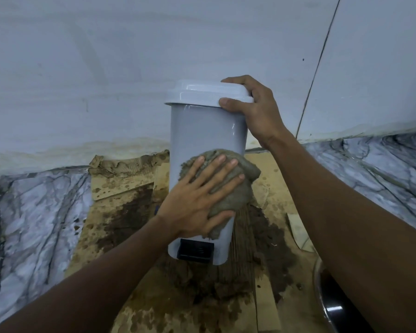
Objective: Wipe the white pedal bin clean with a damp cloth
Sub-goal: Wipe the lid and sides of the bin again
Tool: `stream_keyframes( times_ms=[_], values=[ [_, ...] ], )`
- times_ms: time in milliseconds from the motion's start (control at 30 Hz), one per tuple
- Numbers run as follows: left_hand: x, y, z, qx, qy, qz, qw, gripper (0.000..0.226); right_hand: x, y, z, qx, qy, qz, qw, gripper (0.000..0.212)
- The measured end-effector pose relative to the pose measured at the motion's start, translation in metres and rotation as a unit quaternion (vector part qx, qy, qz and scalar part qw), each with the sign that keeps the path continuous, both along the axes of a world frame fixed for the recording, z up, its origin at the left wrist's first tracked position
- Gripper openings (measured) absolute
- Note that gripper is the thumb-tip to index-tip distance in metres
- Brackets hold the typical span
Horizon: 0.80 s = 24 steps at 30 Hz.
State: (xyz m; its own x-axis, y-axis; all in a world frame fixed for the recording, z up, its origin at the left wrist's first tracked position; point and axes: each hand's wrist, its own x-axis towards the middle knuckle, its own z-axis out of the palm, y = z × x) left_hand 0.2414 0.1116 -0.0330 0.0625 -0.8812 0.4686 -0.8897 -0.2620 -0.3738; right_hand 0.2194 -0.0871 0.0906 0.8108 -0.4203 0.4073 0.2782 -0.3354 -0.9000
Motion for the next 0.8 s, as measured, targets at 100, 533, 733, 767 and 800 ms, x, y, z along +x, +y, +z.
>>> stream_keyframes(
  times_ms=[100,533,733,767,800],
  values=[
    [0.015,0.0,0.01,-0.083,0.051,0.031,0.995,0.075,-0.002,-0.002,0.002,0.009,-0.001,0.005,1.0,0.038],
    [0.0,-0.056,0.052,-0.402,0.358,0.227,0.812,0.076,-0.001,-0.001,0.0,0.009,-0.011,-0.008,1.0,0.035],
    [0.031,-0.042,0.06,-0.457,0.459,0.183,0.739,0.068,0.0,-0.002,0.001,0.002,0.004,-0.006,1.0,0.036],
    [0.033,-0.042,0.061,-0.461,0.466,0.191,0.731,0.068,0.001,-0.002,0.001,0.0,0.006,-0.007,1.0,0.036],
    [0.03,-0.044,0.06,-0.455,0.452,0.202,0.74,0.07,0.001,-0.002,0.001,-0.002,0.006,-0.009,1.0,0.037]
  ],
)
